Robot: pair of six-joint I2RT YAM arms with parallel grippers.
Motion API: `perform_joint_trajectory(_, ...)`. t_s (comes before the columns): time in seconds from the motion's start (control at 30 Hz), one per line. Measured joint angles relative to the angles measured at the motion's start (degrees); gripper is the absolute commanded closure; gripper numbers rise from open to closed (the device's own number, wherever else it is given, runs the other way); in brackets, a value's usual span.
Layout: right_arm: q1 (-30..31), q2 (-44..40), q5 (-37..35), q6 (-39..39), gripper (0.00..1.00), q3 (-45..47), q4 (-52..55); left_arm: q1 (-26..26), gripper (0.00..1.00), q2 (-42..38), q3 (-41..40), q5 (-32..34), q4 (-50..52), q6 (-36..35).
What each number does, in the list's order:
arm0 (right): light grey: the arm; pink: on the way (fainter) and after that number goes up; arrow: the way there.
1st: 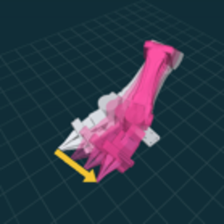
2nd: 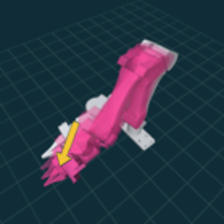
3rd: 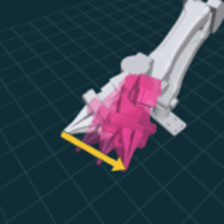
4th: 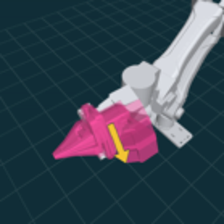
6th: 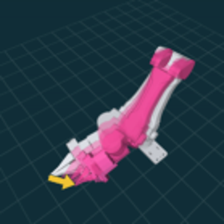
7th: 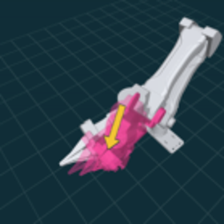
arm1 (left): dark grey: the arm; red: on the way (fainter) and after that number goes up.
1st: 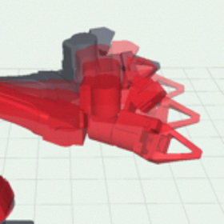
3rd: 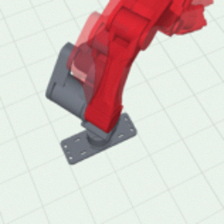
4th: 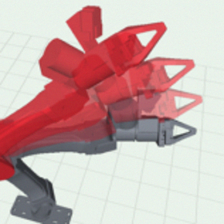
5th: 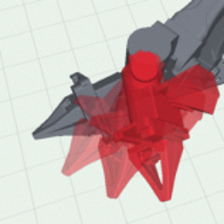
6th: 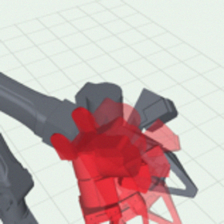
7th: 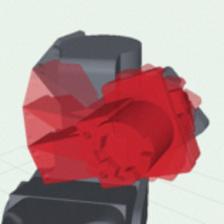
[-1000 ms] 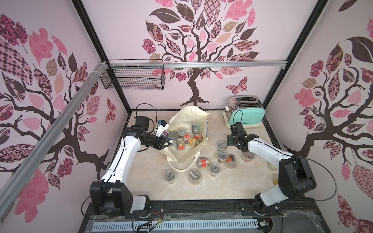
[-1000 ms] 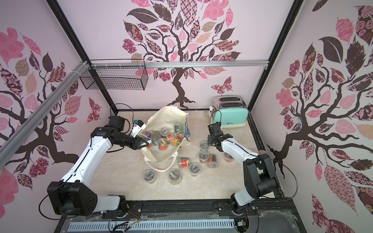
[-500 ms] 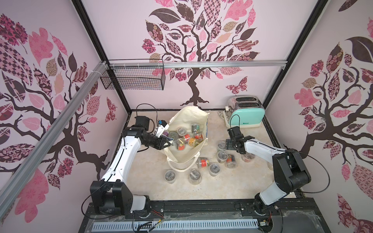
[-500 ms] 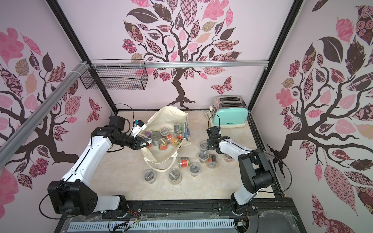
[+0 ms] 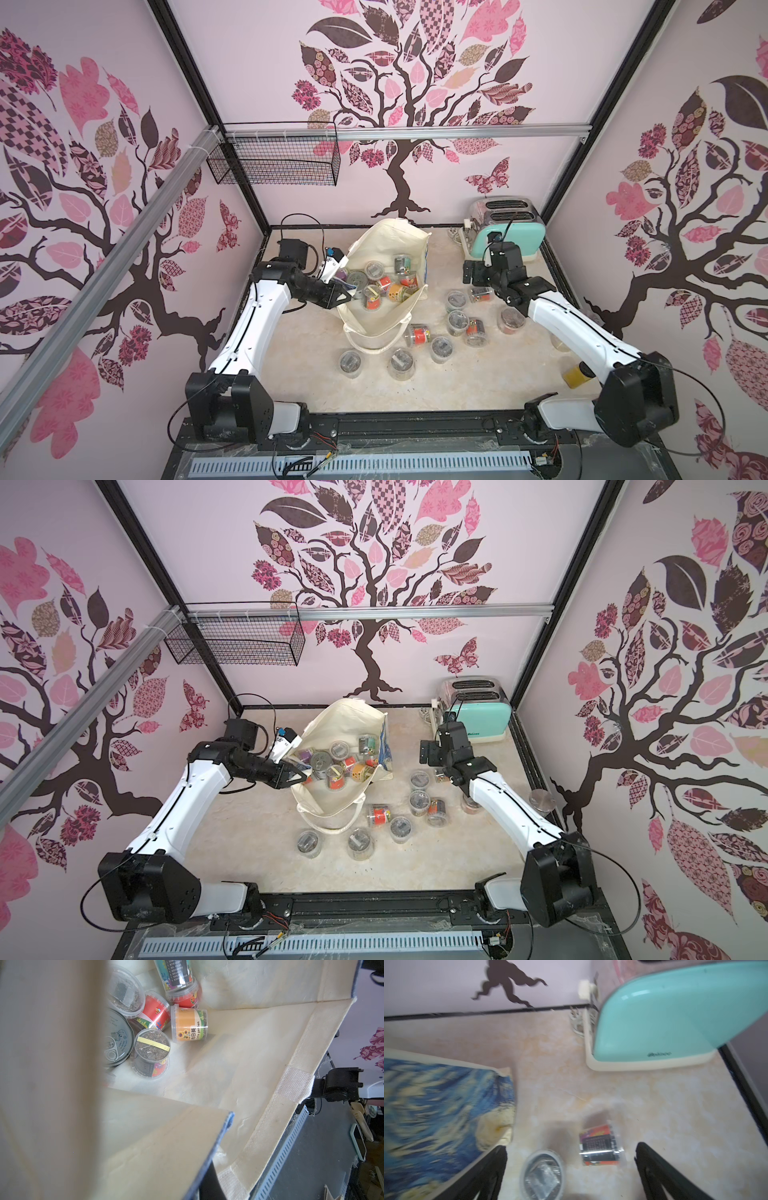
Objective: Take out the seed jars from the canvas bag
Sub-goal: Place the seed jar at the center of the board, then pick up the seed jar from the canvas bag.
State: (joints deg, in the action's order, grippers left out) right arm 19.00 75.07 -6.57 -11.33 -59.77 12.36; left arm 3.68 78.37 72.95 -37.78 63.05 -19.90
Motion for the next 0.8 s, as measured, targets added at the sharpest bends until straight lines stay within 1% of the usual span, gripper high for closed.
perform_joint_trajectory(0.07, 0.13, -1.22, 6.45, 0.28, 0.00, -2.82, -0.59, 0.00, 1.00, -0.02, -0.02, 0.00, 0.00, -0.04)
perform_joint_trajectory(0.13, 1.01, -1.01, 11.17, 1.11, 0.01, -6.56, -0.07, 0.00, 1.00, -0.20, -0.39, -0.07, -0.20, -0.07)
perform_joint_trajectory(0.2, 3.67, -0.24, 13.40, 2.95, 0.01, -10.93, 1.81, 0.00, 1.00, -0.57, -1.16, -0.24, -0.37, -0.07)
perform_joint_trajectory(0.3, 11.80, 1.68, 14.40, 7.13, 0.04, -16.70, 4.33, 0.00, 1.00, -0.76, -1.62, -0.44, -0.37, -0.07)
perform_joint_trajectory(0.37, 16.87, 2.95, 15.41, 9.20, 0.07, -18.69, 6.16, 0.00, 1.00, -0.90, -1.84, -0.46, -0.57, -0.09)
perform_joint_trajectory(0.43, 20.06, 3.93, 16.63, 10.19, 0.08, -19.52, 7.89, 0.00, 1.00, -1.31, -2.27, -0.48, -0.85, -0.09)
perform_joint_trajectory(0.63, 24.63, 6.69, 18.29, 10.14, 0.11, -19.87, 9.86, 0.00, 1.00, -1.53, -2.40, -0.52, -0.90, -0.07)
perform_joint_trajectory(0.73, 27.61, 9.53, 17.42, 9.35, 0.16, -21.16, 10.32, 0.00, 1.00, -1.53, -2.40, -0.59, -0.90, -0.07)
perform_joint_trajectory(0.8, 29.09, 11.85, 16.22, 7.34, 0.17, -22.51, 10.78, 0.00, 1.00, -1.53, -2.40, -0.63, -0.90, -0.07)
